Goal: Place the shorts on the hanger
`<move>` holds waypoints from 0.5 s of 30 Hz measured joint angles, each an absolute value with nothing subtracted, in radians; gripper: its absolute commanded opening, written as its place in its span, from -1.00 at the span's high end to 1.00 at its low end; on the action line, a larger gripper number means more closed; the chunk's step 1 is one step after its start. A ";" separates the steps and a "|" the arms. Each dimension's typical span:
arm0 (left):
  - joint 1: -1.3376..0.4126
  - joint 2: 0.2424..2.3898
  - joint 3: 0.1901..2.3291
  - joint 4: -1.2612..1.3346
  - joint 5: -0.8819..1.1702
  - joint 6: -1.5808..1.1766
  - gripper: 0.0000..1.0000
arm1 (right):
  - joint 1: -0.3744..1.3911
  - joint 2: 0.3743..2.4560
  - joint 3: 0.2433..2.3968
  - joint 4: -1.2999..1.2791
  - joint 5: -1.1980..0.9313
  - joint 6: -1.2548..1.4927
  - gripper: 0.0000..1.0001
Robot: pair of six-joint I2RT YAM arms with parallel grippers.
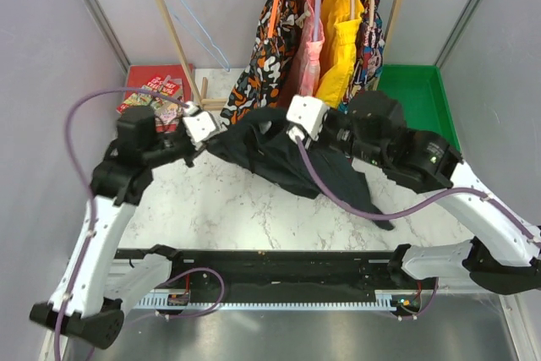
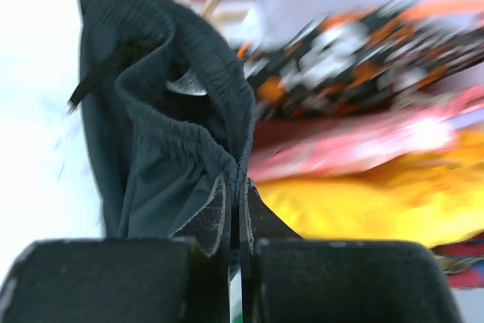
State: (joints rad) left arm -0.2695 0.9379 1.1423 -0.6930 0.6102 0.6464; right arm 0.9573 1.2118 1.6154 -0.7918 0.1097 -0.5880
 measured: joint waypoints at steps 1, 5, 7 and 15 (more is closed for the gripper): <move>-0.270 0.913 1.201 -0.696 0.596 0.625 0.97 | 0.957 1.230 1.684 -0.786 0.114 -0.587 1.00; -0.270 0.846 1.391 -0.725 0.545 0.572 0.96 | 0.957 1.308 1.926 -0.752 0.117 -0.579 1.00; -0.270 0.825 1.474 -0.746 0.524 0.553 0.97 | 0.957 1.334 2.020 -0.739 0.111 -0.575 1.00; -0.270 0.854 1.670 -0.876 0.464 0.537 0.96 | 0.958 1.282 1.975 -0.677 0.113 -0.579 1.00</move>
State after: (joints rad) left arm -0.2699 0.8543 1.6703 -0.8761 0.4637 0.5373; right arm 0.9577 1.2823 1.9747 -0.6769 0.1127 -0.5789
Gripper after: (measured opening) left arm 0.034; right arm 0.028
